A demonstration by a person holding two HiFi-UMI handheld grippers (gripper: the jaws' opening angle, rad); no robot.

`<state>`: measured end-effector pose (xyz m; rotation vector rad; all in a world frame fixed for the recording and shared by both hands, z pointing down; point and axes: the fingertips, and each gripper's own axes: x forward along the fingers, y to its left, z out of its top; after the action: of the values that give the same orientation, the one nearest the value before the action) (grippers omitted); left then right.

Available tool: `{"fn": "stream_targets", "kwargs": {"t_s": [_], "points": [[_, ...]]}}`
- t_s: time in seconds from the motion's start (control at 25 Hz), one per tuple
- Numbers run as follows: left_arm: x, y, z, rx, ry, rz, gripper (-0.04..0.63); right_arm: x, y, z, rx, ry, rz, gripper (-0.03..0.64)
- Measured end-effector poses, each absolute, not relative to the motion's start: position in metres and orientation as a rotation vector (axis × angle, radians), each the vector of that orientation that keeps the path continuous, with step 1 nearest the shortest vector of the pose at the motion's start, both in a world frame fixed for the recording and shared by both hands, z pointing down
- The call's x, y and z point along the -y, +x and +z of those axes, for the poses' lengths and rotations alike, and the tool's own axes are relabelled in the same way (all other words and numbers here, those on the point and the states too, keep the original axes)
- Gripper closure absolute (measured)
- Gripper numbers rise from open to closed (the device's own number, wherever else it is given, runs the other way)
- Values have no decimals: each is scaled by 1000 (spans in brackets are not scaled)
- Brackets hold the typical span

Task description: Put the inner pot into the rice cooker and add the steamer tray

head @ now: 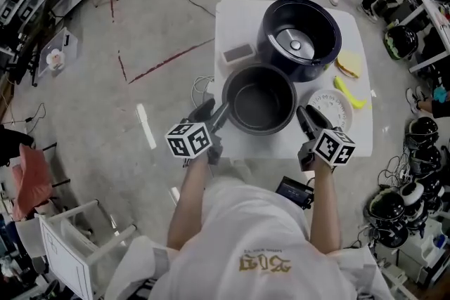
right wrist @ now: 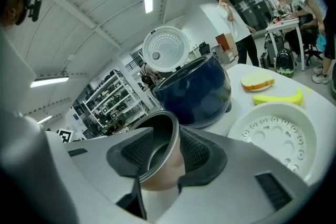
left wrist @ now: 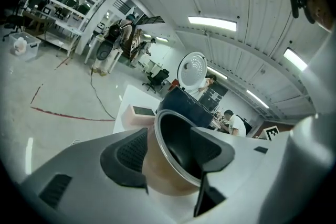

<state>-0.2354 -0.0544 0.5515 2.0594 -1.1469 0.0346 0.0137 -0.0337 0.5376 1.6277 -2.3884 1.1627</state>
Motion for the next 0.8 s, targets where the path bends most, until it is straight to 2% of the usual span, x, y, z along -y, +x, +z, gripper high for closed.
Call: {"fn": "stream_targets", "kwargs": {"t_s": [0.16,0.56,0.68,0.8], "points": [[60,-238,568,1107,2029,60,324,55,9,556,2337,1592,1193,440],[63,-232,587,1015,1986,53,339,88,-3,583,2310,1526,1290,453],[62,-230,587,986,1984,45,360,89,-7,586,2308,1511,1305,453],[63,-227,584,970,1989,29,409,89,-8,589,2299,1514,1319,456]]}}
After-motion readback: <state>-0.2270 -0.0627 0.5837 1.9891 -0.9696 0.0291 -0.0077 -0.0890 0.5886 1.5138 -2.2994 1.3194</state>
